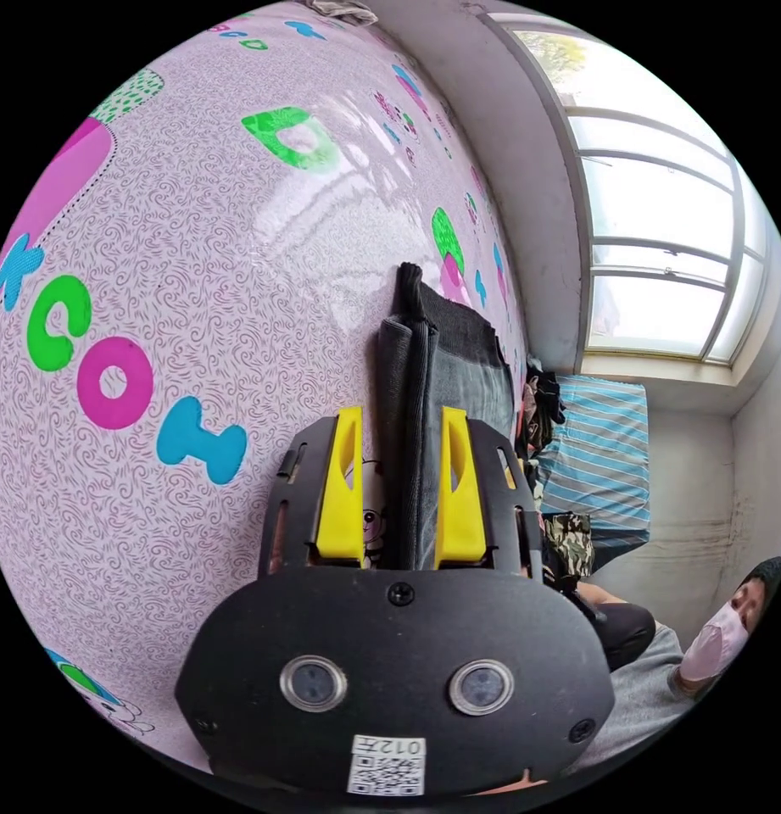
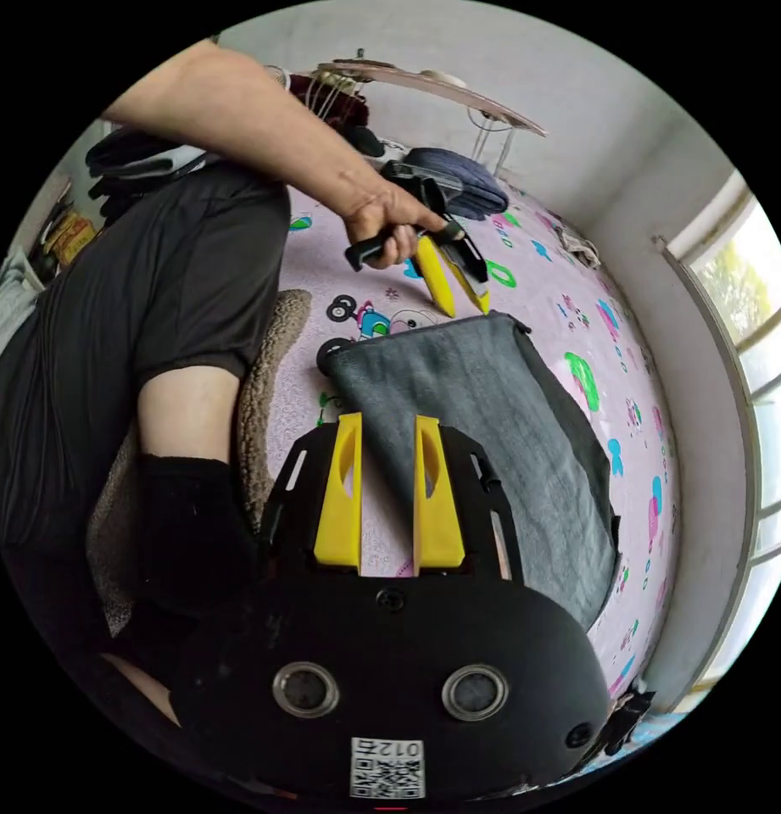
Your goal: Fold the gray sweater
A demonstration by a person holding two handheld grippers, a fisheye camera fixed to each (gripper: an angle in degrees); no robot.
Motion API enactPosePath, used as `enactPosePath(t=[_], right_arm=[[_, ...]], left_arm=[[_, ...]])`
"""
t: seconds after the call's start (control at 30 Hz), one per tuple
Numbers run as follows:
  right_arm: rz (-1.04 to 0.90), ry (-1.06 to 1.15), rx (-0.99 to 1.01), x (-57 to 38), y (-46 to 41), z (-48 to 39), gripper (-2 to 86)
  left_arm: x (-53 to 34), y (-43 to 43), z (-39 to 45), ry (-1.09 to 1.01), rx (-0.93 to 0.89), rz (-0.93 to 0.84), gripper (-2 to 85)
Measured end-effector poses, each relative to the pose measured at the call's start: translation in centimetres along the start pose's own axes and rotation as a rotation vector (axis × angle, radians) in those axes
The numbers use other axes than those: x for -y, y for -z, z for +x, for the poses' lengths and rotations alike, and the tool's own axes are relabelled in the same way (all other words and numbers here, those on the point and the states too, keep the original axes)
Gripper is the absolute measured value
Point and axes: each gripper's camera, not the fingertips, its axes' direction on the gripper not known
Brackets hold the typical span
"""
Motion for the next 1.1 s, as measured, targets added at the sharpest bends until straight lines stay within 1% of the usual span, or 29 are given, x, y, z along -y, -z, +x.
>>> enactPosePath(t=[0.23,0.57,0.67,0.73,0.83,0.97,1.1], right_arm=[[-0.065,0.112,-0.001,0.9,-4.9,-1.9,12.2],[-0.105,0.192,-0.047,1.2,-7.8,-2.1,12.0],[-0.126,0.18,-0.03,1.0,-8.0,-1.8,10.5],[-0.123,0.161,-0.011,0.9,-7.4,-1.4,5.9],[-0.106,0.123,0.024,0.8,-6.1,-0.4,1.8],[-0.083,0.031,0.114,1.0,-4.0,1.3,0.4],[0.026,-0.042,0.196,1.7,0.5,2.8,0.2]], left_arm=[[2.5,1.1,-0.2,-0.011,-0.029,0.007,11.3],[5.0,1.8,-1.9,0.004,-0.077,-0.005,8.4],[5.0,1.8,-2.5,0.003,-0.099,-0.002,7.1],[4.9,1.7,-2.4,-0.015,-0.085,0.001,6.4],[4.5,1.7,-2.0,-0.043,-0.071,0.021,5.6],[3.6,2.5,-1.7,-0.047,-0.112,0.047,4.6],[2.4,4.6,-1.1,-0.021,-0.105,0.068,3.9]])
